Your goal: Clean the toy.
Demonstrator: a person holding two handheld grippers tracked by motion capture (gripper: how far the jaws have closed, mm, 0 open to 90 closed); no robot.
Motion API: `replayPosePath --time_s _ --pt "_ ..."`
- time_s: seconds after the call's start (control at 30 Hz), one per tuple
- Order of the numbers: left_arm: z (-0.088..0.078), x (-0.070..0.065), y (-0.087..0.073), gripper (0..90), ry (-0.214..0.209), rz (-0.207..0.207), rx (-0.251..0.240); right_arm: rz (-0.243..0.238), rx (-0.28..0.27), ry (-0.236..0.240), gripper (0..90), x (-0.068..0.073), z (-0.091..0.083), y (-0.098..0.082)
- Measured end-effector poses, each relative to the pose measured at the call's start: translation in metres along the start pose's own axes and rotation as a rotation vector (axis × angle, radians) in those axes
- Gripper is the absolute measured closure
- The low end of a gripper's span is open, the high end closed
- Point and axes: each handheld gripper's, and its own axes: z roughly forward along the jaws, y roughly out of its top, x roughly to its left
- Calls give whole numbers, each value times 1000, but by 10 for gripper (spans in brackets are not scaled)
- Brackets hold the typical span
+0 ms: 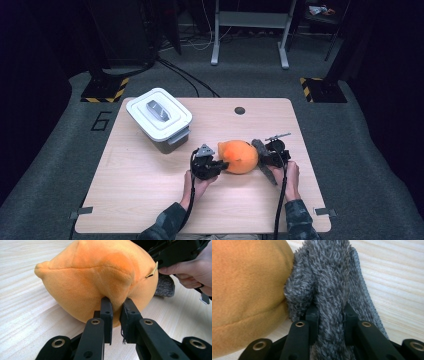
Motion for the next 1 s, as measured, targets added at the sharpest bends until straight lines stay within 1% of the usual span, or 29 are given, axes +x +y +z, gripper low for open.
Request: replayPosePath --time_s 0.1,0.17,0.2,0.23,0.3,0.33,0.4,0.43,0.5,0.53,0.57,0.6,0.63,0.67,0.73,0.77,0.8,0.83,0.87,0.9,0.93,0.97,1.0 --pt "0 0 0 808 0 0 -1 -2 -19 -28 732 0 -10 -1" --pt "-1 1 0 807 -2 1 0 -7 -40 -57 732 0 -22 0" --pt "-1 2 0 806 -1 1 0 -12 -56 -70 733 1 -29 0" --pt "0 2 0 806 -4 -2 -2 -29 -78 -77 733 2 -37 1" --pt "-1 2 -1 805 -3 -2 -3 -35 -123 -76 732 8 -53 4" --pt "-1 2 0 805 -2 -1 0 -45 -155 -79 732 12 -62 5" --pt "-1 2 0 804 -2 -1 -3 -60 -200 -66 732 22 -78 9" --pt "-1 2 0 804 2 6 1 -79 -227 -54 732 28 -83 10" --pt "0 2 0 803 1 4 -5 -104 -258 17 732 38 -91 14" --pt "0 2 0 803 2 4 -4 -129 -261 42 733 43 -91 17" --pt "0 3 0 802 4 4 -4 -135 -251 57 733 48 -90 19" --pt "0 3 0 800 6 8 -2 -152 -238 54 733 52 -86 21" --pt "-1 3 0 798 7 2 -2 -164 -225 44 733 55 -81 23" --pt "0 3 0 796 7 -5 -3 -164 -212 34 734 57 -76 24" --pt "-1 4 0 784 3 -1 -3 -170 -191 17 735 57 -66 25" --pt "-1 5 0 775 1 5 0 -173 -184 15 736 57 -63 24" --pt "-1 5 0 759 1 11 1 -164 -182 19 736 56 -60 24" --pt "-1 5 0 737 0 22 2 -154 -181 20 736 56 -59 24" --pt "-1 5 0 712 -6 30 2 -158 -181 18 736 54 -59 25" --pt "-1 4 1 671 5 38 2 -156 -178 16 736 54 -59 25" --pt "-2 4 1 627 19 71 8 -157 -178 10 736 54 -58 25" --pt "-2 2 1 590 28 90 8 -154 -174 7 736 54 -58 26" --pt "-2 0 1 553 49 112 15 -159 -173 3 736 53 -58 26"
